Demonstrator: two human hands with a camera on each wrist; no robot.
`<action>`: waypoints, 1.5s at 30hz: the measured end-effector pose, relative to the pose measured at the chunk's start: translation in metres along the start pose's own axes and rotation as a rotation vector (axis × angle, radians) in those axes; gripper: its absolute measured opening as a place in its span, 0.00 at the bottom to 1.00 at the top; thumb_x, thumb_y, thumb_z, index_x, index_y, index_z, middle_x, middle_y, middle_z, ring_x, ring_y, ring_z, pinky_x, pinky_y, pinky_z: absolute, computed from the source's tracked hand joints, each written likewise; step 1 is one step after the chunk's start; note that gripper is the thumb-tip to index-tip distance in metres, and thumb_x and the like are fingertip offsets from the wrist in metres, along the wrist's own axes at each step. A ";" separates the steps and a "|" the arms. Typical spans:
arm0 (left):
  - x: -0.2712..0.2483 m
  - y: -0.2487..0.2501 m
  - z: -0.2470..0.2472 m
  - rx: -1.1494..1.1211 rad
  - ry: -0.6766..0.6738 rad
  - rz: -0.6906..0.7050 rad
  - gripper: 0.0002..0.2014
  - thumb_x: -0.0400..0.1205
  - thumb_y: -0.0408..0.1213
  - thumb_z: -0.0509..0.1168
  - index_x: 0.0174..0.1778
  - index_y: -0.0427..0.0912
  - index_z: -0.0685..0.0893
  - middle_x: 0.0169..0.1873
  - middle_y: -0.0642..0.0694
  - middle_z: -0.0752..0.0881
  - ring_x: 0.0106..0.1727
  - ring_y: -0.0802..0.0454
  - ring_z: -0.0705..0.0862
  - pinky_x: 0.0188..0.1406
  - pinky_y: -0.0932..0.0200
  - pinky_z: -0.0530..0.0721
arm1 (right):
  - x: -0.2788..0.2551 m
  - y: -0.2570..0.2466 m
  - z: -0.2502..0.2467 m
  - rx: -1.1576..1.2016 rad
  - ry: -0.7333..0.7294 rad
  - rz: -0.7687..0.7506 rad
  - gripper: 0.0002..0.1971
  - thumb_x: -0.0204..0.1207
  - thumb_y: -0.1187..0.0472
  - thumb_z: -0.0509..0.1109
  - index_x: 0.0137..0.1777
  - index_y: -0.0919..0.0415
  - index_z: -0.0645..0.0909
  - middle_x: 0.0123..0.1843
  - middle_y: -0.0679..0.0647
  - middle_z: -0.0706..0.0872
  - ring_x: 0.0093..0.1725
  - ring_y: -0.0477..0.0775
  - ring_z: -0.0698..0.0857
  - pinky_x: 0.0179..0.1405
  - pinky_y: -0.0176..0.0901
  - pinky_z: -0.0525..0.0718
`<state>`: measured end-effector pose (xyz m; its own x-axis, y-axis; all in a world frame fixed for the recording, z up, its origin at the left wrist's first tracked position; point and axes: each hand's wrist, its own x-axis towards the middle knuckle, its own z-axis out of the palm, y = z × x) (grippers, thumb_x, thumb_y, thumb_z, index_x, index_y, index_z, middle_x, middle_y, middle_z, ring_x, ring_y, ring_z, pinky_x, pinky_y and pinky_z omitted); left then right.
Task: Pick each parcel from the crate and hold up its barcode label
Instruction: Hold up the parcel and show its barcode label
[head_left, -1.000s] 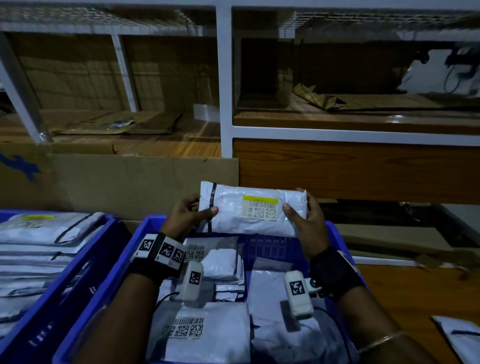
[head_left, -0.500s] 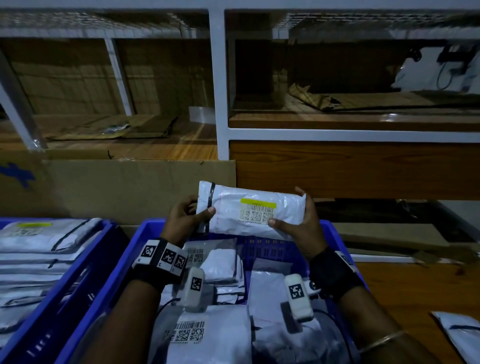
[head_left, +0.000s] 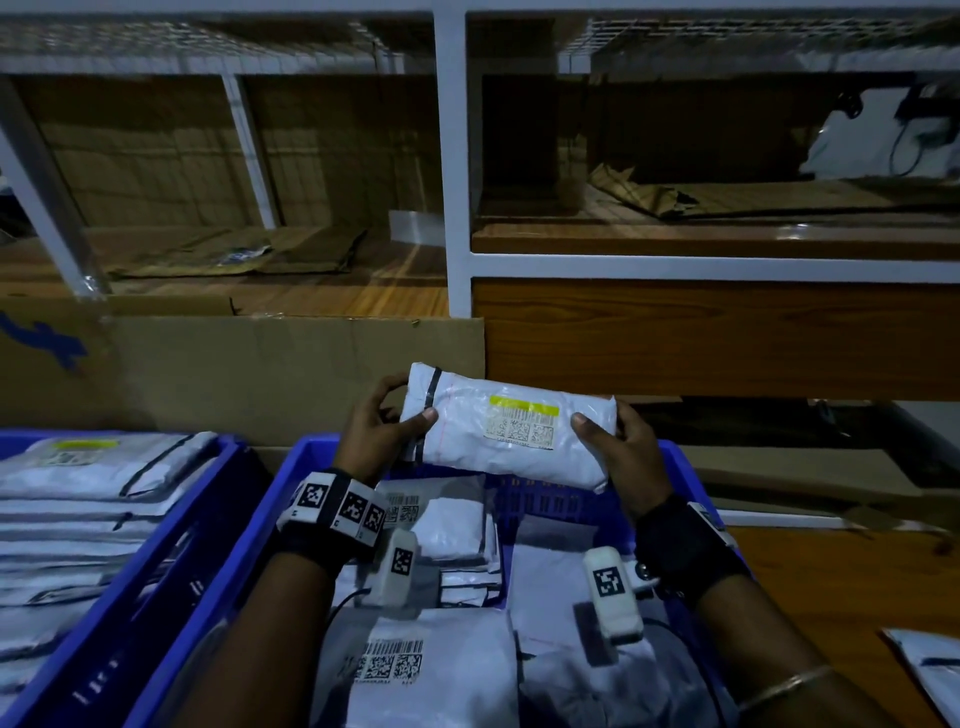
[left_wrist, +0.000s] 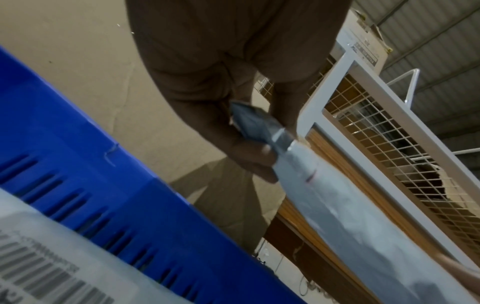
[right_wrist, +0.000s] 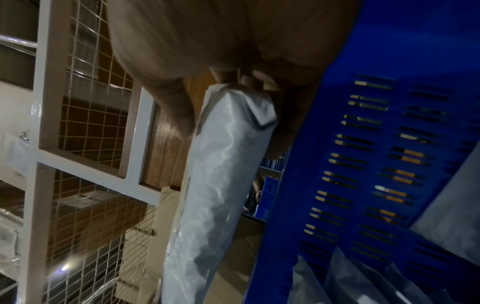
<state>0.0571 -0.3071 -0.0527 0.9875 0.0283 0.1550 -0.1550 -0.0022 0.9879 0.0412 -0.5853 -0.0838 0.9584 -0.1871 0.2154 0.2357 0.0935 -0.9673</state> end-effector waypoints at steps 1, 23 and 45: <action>0.002 -0.001 -0.001 0.019 0.008 -0.018 0.20 0.77 0.31 0.73 0.64 0.48 0.80 0.45 0.33 0.89 0.41 0.40 0.88 0.37 0.47 0.88 | 0.001 0.001 0.000 0.016 -0.009 0.020 0.13 0.76 0.67 0.75 0.60 0.67 0.83 0.56 0.65 0.89 0.57 0.67 0.88 0.57 0.64 0.86; -0.031 0.072 -0.089 1.043 0.045 -0.306 0.21 0.75 0.48 0.76 0.58 0.40 0.81 0.53 0.39 0.81 0.59 0.41 0.83 0.57 0.52 0.80 | -0.014 0.007 0.088 -0.126 -0.277 0.139 0.21 0.71 0.71 0.78 0.62 0.68 0.77 0.51 0.60 0.86 0.42 0.56 0.86 0.31 0.39 0.87; -0.021 0.029 -0.069 1.132 -0.282 -0.419 0.18 0.81 0.46 0.69 0.47 0.30 0.86 0.52 0.29 0.87 0.54 0.35 0.86 0.57 0.48 0.84 | 0.004 0.032 0.108 -1.001 -0.456 -0.069 0.26 0.69 0.40 0.78 0.59 0.57 0.83 0.58 0.63 0.86 0.57 0.62 0.84 0.45 0.42 0.74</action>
<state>0.0300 -0.2383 -0.0277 0.9484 0.0196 -0.3164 0.1475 -0.9107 0.3858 0.0694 -0.4773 -0.0993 0.9661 0.2367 0.1027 0.2516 -0.7767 -0.5774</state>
